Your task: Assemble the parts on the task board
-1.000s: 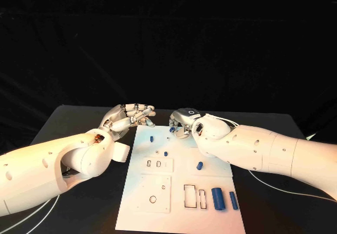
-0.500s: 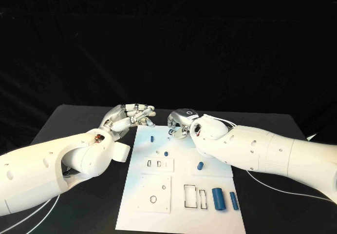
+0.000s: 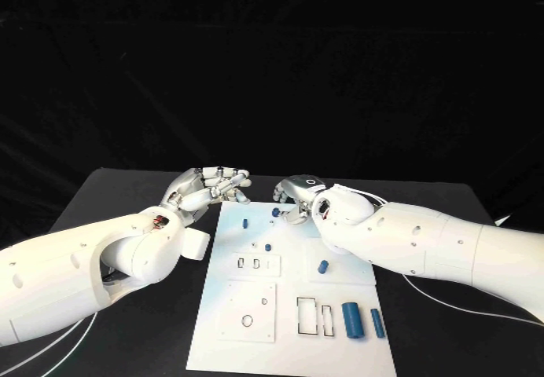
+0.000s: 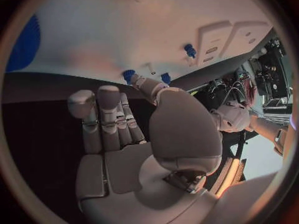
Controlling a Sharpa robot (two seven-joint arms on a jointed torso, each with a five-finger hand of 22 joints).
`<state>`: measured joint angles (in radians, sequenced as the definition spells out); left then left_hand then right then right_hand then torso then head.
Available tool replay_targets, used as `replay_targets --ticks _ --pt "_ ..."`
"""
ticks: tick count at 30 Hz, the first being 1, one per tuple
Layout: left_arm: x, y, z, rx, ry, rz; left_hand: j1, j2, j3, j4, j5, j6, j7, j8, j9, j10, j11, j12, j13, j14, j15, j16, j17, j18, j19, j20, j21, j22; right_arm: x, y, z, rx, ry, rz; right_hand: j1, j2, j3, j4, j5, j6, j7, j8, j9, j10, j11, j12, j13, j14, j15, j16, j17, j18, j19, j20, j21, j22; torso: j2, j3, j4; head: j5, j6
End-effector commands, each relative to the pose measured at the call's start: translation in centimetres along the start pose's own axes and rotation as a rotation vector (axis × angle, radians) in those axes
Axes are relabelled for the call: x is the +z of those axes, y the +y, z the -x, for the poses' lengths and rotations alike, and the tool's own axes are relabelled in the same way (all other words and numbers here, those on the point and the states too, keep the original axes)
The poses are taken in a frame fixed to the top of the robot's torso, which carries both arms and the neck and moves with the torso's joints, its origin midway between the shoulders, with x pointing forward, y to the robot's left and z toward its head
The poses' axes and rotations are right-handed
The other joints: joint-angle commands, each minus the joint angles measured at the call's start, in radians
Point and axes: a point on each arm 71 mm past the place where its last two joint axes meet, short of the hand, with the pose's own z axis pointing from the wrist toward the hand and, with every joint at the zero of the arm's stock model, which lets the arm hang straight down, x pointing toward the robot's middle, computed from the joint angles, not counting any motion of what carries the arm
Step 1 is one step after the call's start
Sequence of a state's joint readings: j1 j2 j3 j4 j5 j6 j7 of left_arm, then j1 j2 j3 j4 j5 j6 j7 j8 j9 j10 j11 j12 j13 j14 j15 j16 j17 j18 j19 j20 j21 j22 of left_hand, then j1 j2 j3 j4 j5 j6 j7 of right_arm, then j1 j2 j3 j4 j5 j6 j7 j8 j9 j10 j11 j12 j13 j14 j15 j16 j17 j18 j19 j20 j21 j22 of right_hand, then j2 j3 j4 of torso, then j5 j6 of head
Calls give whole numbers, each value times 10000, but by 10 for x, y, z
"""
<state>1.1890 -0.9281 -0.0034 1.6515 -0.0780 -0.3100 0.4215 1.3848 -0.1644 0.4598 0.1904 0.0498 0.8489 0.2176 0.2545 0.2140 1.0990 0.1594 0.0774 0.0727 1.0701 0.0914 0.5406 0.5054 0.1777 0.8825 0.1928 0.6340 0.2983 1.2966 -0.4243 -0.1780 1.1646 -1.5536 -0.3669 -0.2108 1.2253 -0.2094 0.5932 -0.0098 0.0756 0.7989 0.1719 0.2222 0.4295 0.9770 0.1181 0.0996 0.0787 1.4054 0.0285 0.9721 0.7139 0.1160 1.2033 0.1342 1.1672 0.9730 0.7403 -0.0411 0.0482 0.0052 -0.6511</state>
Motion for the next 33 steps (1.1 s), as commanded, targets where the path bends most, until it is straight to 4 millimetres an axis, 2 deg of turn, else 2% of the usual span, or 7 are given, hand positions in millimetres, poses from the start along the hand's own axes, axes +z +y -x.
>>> replay_targets --ticks 1,13,14,17,20,26,33 --pt "0 -2 0 -116 169 -92 -42 73 -16 46 33 -64 162 -24 17 -3 31 -51 16 -81 27 -57 18 12 -74 -5 58 10 -10 -5 4 179 -285 64 95 -56 -153 12 -22 86 20 -9 43 6 -21 147 -6 -69 -15 -9 -15 77 50 -15 5 74 -32 7 -18 22 20" --pt "-2 -3 15 29 -116 -345 -19 57 -11 8 37 -109 185 -51 22 -57 50 -72 17 -131 41 -80 41 16 -118 13 54 5 -61 -60 25 1900 46 -1362 -155 -462 -1003 445 267 309 1 56 266 1814 -254 1880 793 148 -186 624 428 -84 630 -152 470 954 -157 43 -222 56 169" --pt "-2 -3 18 76 -195 -371 -6 61 -3 -4 38 -112 185 -53 23 -61 51 -73 18 -135 42 -81 45 17 -121 14 56 6 -63 -64 26 2031 118 -1505 -154 -506 -1396 510 889 232 -51 163 367 1975 -317 2299 1095 182 -243 744 545 -92 650 -204 480 1006 -170 44 -232 47 180" --pt "-2 -3 26 199 -416 -414 -6 61 -3 -4 38 -112 185 -53 23 -61 51 -73 18 -135 42 -81 45 17 -121 14 56 6 -70 -78 27 2296 342 -1883 459 -78 -2962 868 1075 -477 -117 626 789 1211 -412 4296 2734 356 -284 1444 1294 -154 791 -269 583 1310 -207 63 -264 37 192" --pt "-2 -3 30 252 -526 -428 -6 61 -3 -4 38 -112 185 -53 23 -61 51 -73 18 -135 42 -81 45 17 -121 14 56 6 -74 -89 26 2557 636 -2241 1139 100 -4205 1863 1115 -1014 -81 1308 1054 395 -425 7017 4810 729 -270 3091 3552 -259 1114 -251 956 1933 -226 82 -273 11 191" --pt "-2 -2 31 258 -545 -432 -6 61 -3 -4 38 -112 185 -53 23 -61 51 -73 18 -135 42 -81 45 17 -121 14 56 6 -74 -104 22 3376 1269 -2924 1814 -22 -4696 2949 1107 -1337 -23 1839 1092 468 -327 9379 7032 1015 -209 4303 5402 -345 1421 -205 1327 2532 -238 95 -288 5 165" --pt "-1 -2 31 263 -548 -407 -6 61 -3 -4 38 -112 185 -53 23 -61 51 -73 18 -135 42 -81 45 17 -121 14 56 6 -66 -110 17 3531 1505 -3245 1921 98 -4701 2982 1104 -1399 -12 2019 1048 1174 -312 10499 8400 1193 -182 4858 6326 -380 1540 -178 1457 2751 -209 90 -247 -30 127"
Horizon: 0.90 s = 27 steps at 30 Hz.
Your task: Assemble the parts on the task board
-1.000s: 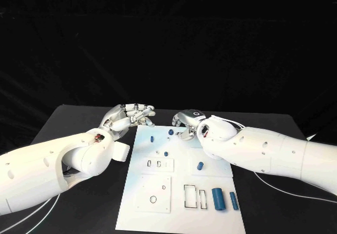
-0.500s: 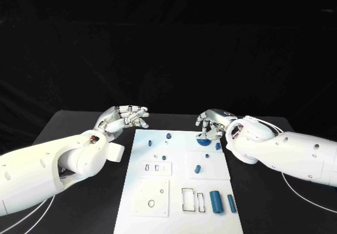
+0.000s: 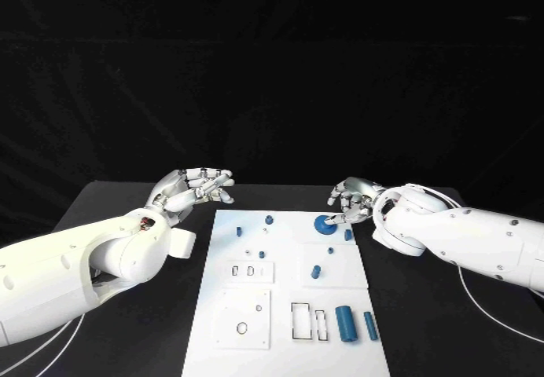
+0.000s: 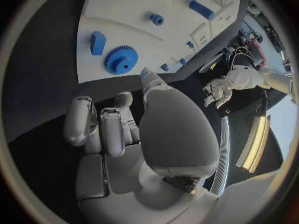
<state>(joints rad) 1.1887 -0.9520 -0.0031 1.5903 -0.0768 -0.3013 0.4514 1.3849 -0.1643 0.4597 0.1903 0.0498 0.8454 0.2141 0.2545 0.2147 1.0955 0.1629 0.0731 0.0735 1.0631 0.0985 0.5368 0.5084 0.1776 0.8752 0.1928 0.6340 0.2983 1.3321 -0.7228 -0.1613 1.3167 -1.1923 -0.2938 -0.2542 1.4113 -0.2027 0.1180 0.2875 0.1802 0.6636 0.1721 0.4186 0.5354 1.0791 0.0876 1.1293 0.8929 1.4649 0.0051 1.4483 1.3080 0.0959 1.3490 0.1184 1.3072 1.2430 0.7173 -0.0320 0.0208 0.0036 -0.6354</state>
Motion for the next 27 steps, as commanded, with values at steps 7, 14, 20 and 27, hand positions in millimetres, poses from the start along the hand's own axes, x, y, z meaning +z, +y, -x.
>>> replay_targets --ticks 7,14,20,27 --pt "1 -1 -1 -43 93 -142 16 66 12 -26 38 -79 225 -56 21 -29 17 -28 14 -71 -28 -45 26 21 -58 18 61 7 9 -8 -12 212 674 -487 137 97 143 -2 109 -33 -12 126 -37 369 -6 533 675 643 57 243 624 -202 160 -14 139 173 37 -2 56 27 -97" --pt "1 -1 0 -14 37 -84 20 75 20 -31 38 -77 227 -55 24 -29 19 -26 16 -72 -27 -45 32 22 -61 20 65 9 10 -5 -20 126 854 -427 139 165 263 -1 171 62 -33 218 -75 872 -22 1070 1408 689 50 385 862 -246 299 -18 298 389 45 6 51 24 -155" --pt "1 -1 0 -5 20 -58 20 75 20 -31 38 -77 227 -55 24 -29 19 -26 16 -72 -27 -45 32 22 -61 20 65 9 10 -5 -21 111 891 -407 177 242 438 -30 289 202 -56 275 -137 1043 -45 1290 1696 718 35 482 1027 -275 387 -29 401 535 39 5 38 23 -176" --pt "1 0 1 -1 13 -25 19 91 29 -31 37 -74 231 -54 28 -28 21 -23 19 -71 -26 -43 39 24 -64 22 70 10 9 -4 -22 70 849 -371 308 337 905 -81 573 525 -72 255 -322 1165 -70 1417 1917 734 15 555 1145 -306 475 -50 512 705 36 3 50 -2 -156"
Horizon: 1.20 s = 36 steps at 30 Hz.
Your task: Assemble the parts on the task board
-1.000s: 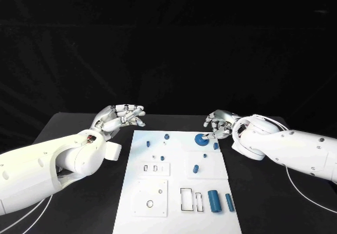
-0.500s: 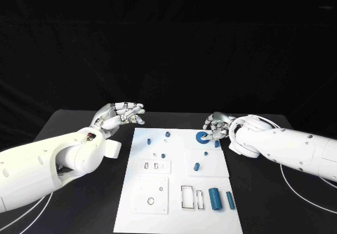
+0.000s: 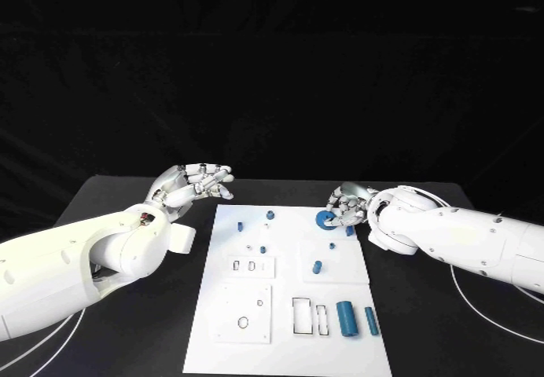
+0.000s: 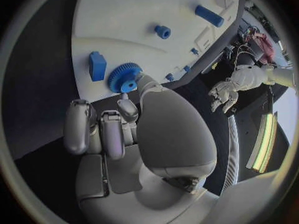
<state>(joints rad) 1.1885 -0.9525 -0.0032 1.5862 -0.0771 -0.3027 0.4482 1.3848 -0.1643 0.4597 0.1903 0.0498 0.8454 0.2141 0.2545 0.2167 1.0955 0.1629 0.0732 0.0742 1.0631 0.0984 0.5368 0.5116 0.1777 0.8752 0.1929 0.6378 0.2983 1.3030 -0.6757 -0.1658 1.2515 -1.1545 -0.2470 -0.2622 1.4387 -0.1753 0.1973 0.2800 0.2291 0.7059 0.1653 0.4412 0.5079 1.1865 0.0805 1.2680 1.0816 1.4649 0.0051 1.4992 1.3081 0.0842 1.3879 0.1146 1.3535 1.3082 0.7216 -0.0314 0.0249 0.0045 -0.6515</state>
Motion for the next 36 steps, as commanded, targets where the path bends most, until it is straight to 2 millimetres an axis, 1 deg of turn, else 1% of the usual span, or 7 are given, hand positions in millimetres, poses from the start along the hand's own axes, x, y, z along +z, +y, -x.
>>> replay_targets --ticks 1,11,20,29,32,34,36 --pt "0 -1 -1 -30 66 -61 19 91 29 -30 37 -74 231 -54 8 -28 21 -23 12 -71 -25 -43 8 24 -65 21 32 11 0 1 -2 -153 116 59 47 56 199 -13 139 157 -2 16 -84 102 1 37 49 735 14 52 1152 -193 94 -14 61 75 -9 -5 16 -13 -5" --pt "0 -1 0 -36 73 -40 19 91 29 -30 37 -74 231 -54 8 -28 21 -23 12 -71 -25 -43 8 24 -65 21 32 11 1 0 -4 -501 111 74 76 -78 584 -61 376 285 11 -107 -268 135 8 52 113 747 19 94 1228 -209 133 -12 114 169 8 -5 8 -3 -8" --pt "0 -1 0 -66 61 -29 -19 119 34 -7 35 -70 237 -54 17 -30 27 -19 18 -69 -19 -40 25 25 -72 29 42 13 2 -1 -9 -994 183 145 -97 -309 762 -54 83 185 50 -248 -414 -125 53 -158 -144 697 58 14 1057 -159 -20 18 -67 -1 9 -5 13 5 -66" --pt "1 0 0 -80 32 -16 -28 129 36 0 35 -70 237 -54 18 -31 28 -19 19 -70 -17 -40 29 25 -73 30 44 14 1 0 -11 -1522 101 302 10 -370 942 -176 167 210 55 -243 -454 -129 53 -157 -112 695 61 16 1069 -161 -17 27 -67 28 0 -3 3 15 -69" --pt "1 0 0 -87 39 -15 -28 129 36 0 35 -70 237 -54 18 -31 28 -19 19 -70 -17 -40 29 25 -73 30 44 14 0 2 -11 -1621 -74 414 117 -339 1254 -291 318 335 53 -201 -488 -80 44 -139 -58 702 53 30 1099 -172 18 24 -32 92 -2 -1 10 15 -65" --pt "1 0 0 -87 37 -14 -28 129 36 0 35 -70 237 -54 18 -31 28 -19 19 -70 -17 -40 29 25 -73 30 44 14 0 3 -10 -1655 -240 505 155 -331 1811 -405 -56 543 15 -177 -564 -8 24 -127 3 710 23 42 1122 -179 47 0 -8 149 -5 -1 12 16 -53" --pt "1 0 0 -86 31 -11 -38 146 42 8 36 -71 238 -56 21 -33 29 -19 20 -71 -16 -40 35 26 -76 32 48 15 -1 5 -10 -1726 -387 612 148 -343 2117 -481 50 736 -13 -122 -587 15 -20 -129 20 706 1 35 1108 -178 46 -16 -13 159 -5 -1 15 17 -30"
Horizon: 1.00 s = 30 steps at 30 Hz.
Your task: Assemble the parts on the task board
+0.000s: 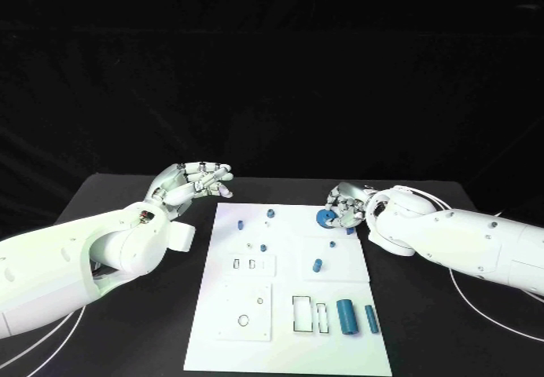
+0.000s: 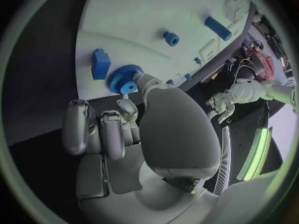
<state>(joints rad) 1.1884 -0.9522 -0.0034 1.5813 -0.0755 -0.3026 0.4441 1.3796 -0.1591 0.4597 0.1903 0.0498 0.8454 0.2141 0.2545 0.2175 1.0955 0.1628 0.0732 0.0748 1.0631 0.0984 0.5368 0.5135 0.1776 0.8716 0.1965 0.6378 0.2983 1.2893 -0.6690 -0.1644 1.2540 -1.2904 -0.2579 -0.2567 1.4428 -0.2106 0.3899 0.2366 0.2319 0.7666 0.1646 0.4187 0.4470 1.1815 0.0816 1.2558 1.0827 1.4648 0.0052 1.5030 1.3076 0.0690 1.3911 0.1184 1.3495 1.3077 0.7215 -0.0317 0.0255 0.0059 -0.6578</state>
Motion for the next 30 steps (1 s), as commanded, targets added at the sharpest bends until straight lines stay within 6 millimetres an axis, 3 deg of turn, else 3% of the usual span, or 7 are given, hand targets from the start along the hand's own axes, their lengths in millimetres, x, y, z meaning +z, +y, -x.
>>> replay_targets --ticks 1,6,15,30 --pt "1 -1 -2 -92 71 -60 15 93 42 8 36 -72 238 -56 13 -34 29 -19 14 -71 -16 -40 16 26 -40 -4 48 15 -1 2 -4 -597 -177 240 33 -50 474 -111 178 287 -55 117 -20 27 -76 -64 -48 693 -34 -29 1062 -11 -21 -83 -20 127 1 4 10 6 56" --pt "1 -1 -1 -99 48 -49 12 106 48 11 36 -71 237 -56 15 -34 29 -18 15 -70 -16 -39 19 27 -41 -3 50 15 -2 8 -2 -819 -597 535 -278 -170 1081 -320 225 601 -141 145 -113 92 -150 -95 -43 681 -101 -65 1006 -6 -38 -146 -60 133 -3 -2 14 10 72" --pt "1 -1 -1 -109 41 -39 9 127 57 16 37 -70 237 -56 17 -34 28 -17 16 -70 -17 -38 24 28 -43 -2 54 16 -6 26 0 -1050 -1290 1221 -458 -183 1299 -423 234 702 -169 158 -145 177 -176 -63 20 687 -127 -60 1022 -18 -1 -173 -27 192 -7 -7 4 46 111" --pt "2 0 -5 -186 105 -33 -2 165 74 28 36 -68 237 -56 24 -35 28 -15 20 -70 -17 -37 36 30 -47 0 62 18 -9 103 -10 -1820 -1629 3173 -624 -225 1413 -492 208 696 -172 122 -185 209 -182 -63 34 699 -135 -45 1056 -36 49 -184 25 264 11 -14 17 79 120"
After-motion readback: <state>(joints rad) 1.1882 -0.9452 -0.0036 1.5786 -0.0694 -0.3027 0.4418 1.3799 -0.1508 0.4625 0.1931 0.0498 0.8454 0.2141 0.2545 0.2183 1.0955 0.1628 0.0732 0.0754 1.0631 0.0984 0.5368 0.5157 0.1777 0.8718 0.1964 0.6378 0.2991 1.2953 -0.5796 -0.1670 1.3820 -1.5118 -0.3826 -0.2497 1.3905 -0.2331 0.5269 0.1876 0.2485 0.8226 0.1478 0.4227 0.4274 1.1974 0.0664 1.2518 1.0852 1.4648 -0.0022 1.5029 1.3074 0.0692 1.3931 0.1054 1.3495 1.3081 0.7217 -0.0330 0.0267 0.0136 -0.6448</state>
